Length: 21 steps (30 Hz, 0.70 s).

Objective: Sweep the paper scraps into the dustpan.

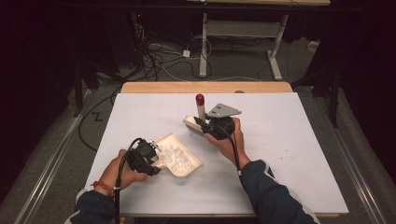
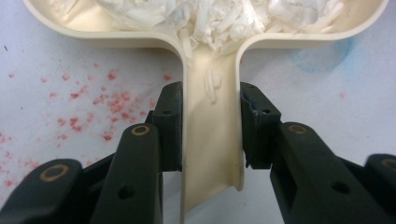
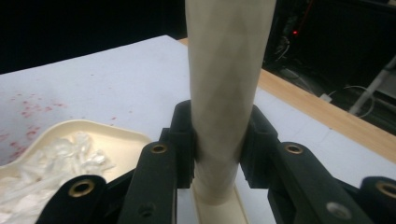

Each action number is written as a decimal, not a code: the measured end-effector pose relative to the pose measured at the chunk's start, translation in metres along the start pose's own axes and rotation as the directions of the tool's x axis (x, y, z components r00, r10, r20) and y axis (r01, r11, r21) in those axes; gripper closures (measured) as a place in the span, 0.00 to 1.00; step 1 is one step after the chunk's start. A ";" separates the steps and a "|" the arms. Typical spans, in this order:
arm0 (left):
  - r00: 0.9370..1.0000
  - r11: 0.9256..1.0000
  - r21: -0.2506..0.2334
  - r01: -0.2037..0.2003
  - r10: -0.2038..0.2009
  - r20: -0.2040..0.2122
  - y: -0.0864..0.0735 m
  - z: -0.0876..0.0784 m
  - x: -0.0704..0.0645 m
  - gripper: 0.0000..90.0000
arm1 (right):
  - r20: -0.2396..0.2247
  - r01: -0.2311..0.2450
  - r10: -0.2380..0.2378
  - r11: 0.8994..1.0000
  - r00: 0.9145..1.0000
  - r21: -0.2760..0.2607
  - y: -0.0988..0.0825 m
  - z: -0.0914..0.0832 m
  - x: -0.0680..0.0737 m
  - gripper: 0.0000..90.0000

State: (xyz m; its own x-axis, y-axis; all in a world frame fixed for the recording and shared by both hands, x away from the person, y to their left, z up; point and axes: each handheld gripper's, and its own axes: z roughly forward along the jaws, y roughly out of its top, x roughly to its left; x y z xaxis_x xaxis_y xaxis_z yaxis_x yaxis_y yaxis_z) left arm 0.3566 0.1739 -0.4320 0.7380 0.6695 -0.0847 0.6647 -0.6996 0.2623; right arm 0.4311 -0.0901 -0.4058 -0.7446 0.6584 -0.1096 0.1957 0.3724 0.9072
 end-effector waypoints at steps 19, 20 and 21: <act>1.000 1.000 0.003 0.001 -0.001 -0.004 0.007 0.008 0.000 0.70 | -0.237 0.004 -0.010 1.000 0.971 -0.023 0.000 -0.039 0.013 0.79; 1.000 1.000 0.000 0.002 -0.002 -0.003 0.007 0.008 0.001 0.70 | -0.233 0.010 -0.016 1.000 0.972 -0.030 0.001 -0.043 0.014 0.79; 1.000 1.000 -0.001 0.002 -0.002 -0.001 0.007 0.008 0.001 0.69 | -0.231 0.011 -0.019 0.999 0.973 -0.036 0.002 -0.046 0.014 0.79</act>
State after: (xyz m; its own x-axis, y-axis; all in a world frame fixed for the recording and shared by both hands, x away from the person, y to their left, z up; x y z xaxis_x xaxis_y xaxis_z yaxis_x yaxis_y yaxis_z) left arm 0.3629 0.1674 -0.4380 0.7363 0.6715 -0.0841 0.6663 -0.6976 0.2634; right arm 0.3919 -0.1107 -0.3870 -0.8757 0.4820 -0.0300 0.1645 0.3561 0.9199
